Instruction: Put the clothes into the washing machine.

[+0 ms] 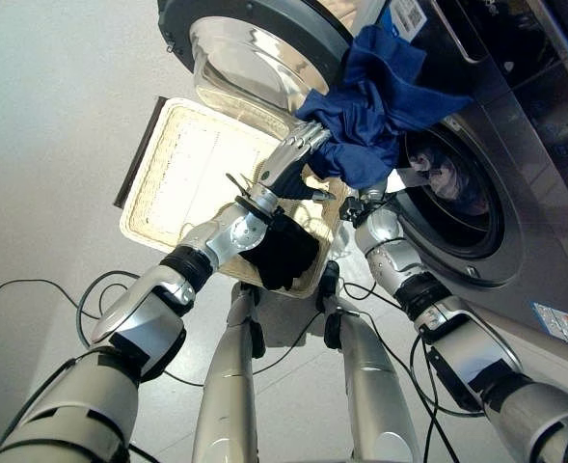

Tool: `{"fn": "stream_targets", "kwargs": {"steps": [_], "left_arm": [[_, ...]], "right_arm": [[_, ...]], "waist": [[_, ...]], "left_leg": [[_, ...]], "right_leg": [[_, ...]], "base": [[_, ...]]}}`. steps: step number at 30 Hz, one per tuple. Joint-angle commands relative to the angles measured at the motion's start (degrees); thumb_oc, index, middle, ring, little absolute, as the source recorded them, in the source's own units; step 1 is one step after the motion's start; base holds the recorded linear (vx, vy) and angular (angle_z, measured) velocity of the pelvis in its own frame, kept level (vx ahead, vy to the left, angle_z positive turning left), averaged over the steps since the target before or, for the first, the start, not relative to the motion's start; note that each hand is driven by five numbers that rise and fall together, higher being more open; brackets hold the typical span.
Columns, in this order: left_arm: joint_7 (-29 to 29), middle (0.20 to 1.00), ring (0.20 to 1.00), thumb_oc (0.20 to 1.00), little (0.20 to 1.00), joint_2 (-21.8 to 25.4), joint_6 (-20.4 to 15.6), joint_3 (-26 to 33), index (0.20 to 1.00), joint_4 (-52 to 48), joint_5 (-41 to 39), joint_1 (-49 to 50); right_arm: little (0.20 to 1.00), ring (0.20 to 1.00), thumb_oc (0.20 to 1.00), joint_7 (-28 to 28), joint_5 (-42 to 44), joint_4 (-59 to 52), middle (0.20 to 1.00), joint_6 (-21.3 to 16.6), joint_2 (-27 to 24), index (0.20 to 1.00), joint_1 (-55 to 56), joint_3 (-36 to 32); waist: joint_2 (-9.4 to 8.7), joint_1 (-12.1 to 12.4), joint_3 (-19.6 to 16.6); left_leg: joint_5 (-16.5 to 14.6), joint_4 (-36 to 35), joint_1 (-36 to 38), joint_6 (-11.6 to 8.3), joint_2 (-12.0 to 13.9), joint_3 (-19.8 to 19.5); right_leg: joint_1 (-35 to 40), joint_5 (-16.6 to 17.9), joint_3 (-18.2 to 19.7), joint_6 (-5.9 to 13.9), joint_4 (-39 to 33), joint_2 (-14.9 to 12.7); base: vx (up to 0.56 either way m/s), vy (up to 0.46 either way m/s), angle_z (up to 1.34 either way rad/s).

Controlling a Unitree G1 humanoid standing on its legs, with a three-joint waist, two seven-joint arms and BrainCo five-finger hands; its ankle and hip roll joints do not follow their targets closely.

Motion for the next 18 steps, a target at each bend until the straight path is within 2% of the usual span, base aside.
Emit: {"fn": "stream_targets", "kwargs": {"steps": [1, 3, 7, 18], "left_arm": [[2.5, 1.000, 1.000, 1.000, 1.000, -2.9, -2.1, 2.0, 1.000, -1.2, 1.0, -1.7], [5.1, 1.000, 1.000, 1.000, 1.000, -2.9, -1.6, 1.8, 1.000, -0.7, 1.1, -2.1], [6.7, 1.000, 1.000, 1.000, 1.000, -2.9, -1.7, 2.0, 1.000, -0.5, 1.0, -1.7], [8.7, 1.000, 1.000, 1.000, 1.000, -3.5, -1.7, 4.1, 1.000, 1.8, -3.4, 0.9]], "right_arm": [[0.200, 0.200, 0.200, -1.0, 0.7, -3.1, 0.200, -5.4, -0.7, 0.200, -3.3, -2.7], [0.200, 0.200, 0.200, -2.4, 3.6, 0.0, 0.200, -8.1, 0.4, 0.200, -2.2, -2.3], [0.200, 0.200, 0.200, -3.2, 6.4, 1.8, 0.200, -9.7, 1.5, 0.200, -1.1, -2.6], [0.200, 0.200, 0.200, -3.0, 15.3, 9.2, 0.200, -11.8, 2.4, 0.200, 0.7, -7.0]], "waist": [[1.43, 0.3, -1.4], [2.30, -0.4, -1.4], [2.84, -0.7, -1.4], [3.67, -1.1, -1.4]], "left_leg": [[-7.9, 3.9, 1.4, -2.46, -1.7, 3.4], [-7.2, 2.4, 1.1, -2.48, -2.2, 3.9], [-7.0, 2.3, 0.9, -2.54, -2.5, 4.2], [-7.1, 1.8, 1.9, -2.63, -2.9, 4.8]], "right_leg": [[0.5, 2.1, -2.9, 7.67, -1.7, -1.1], [0.2, 2.7, -2.4, 7.48, -3.4, -0.3], [0.1, 2.8, -2.2, 7.35, -3.9, 0.0], [1.0, 2.4, -1.7, 7.04, -4.4, 0.8]], "base": [[-0.04, 0.065, -0.04], [-0.07, 0.121, -0.07], [-0.01, 0.057, -0.15], [0.00, 0.028, -0.05]]}}
